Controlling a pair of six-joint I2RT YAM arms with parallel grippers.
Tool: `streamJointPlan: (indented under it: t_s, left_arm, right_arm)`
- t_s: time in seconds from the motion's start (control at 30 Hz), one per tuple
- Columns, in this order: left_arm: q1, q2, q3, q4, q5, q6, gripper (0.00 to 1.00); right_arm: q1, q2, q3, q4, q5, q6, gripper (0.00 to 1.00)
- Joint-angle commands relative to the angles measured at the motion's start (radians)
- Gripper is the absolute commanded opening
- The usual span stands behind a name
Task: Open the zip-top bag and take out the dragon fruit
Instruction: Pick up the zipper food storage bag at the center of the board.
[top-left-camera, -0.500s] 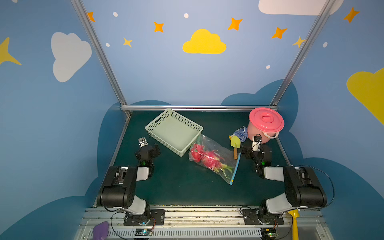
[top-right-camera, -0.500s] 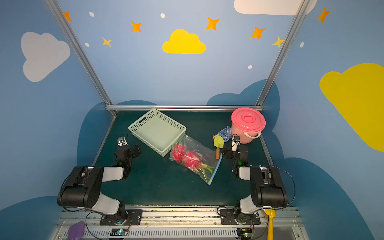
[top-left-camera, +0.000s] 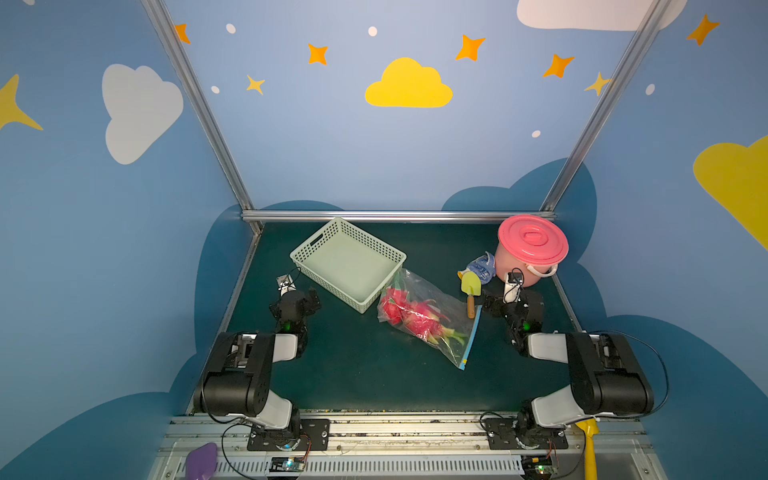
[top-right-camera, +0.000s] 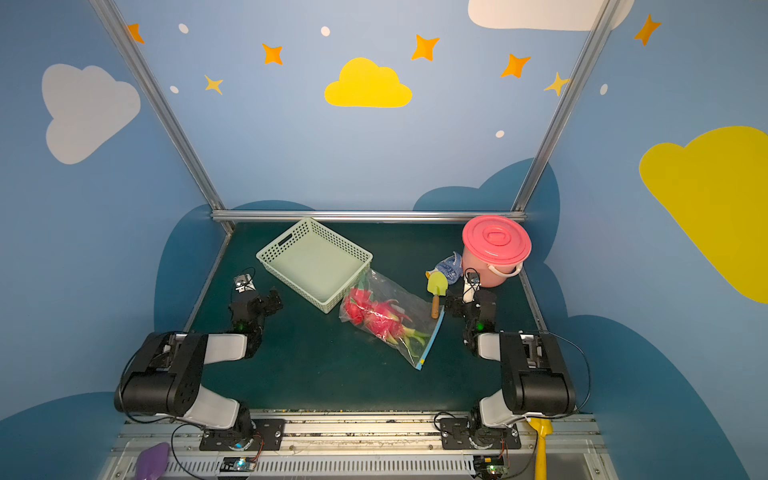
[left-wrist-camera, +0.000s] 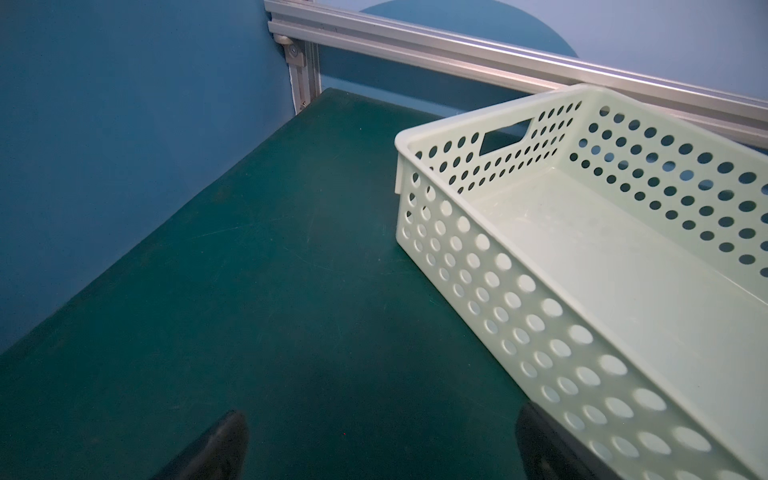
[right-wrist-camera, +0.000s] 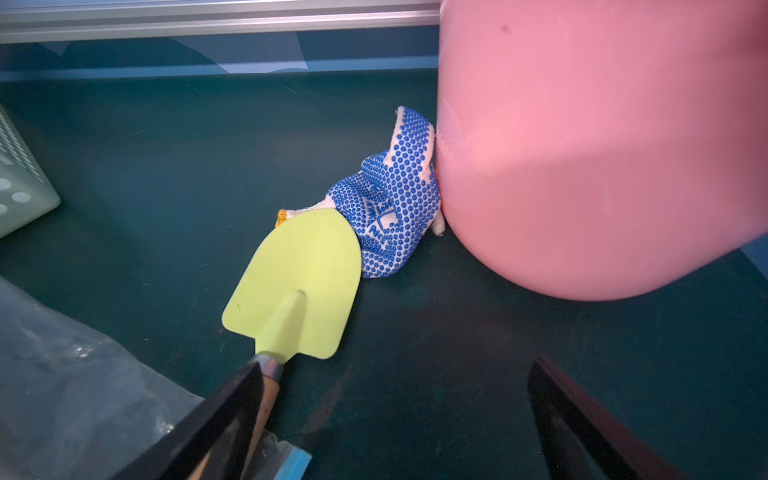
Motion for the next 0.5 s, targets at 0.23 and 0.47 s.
streamJointPlan:
  t_s: [0.23,0.47]
  left_arm:
    - [0.005,0.006,0.017,0.001,0.002,0.010,1.00]
    - [0.005,0.004,0.019,-0.002,0.003,0.011,1.00]
  right_arm:
    - [-0.013,0.002,0.023,-0.006,-0.028,0.004,0.97]
    - [-0.021,0.001,0.018,-0.001,-0.047,0.008,0.97]
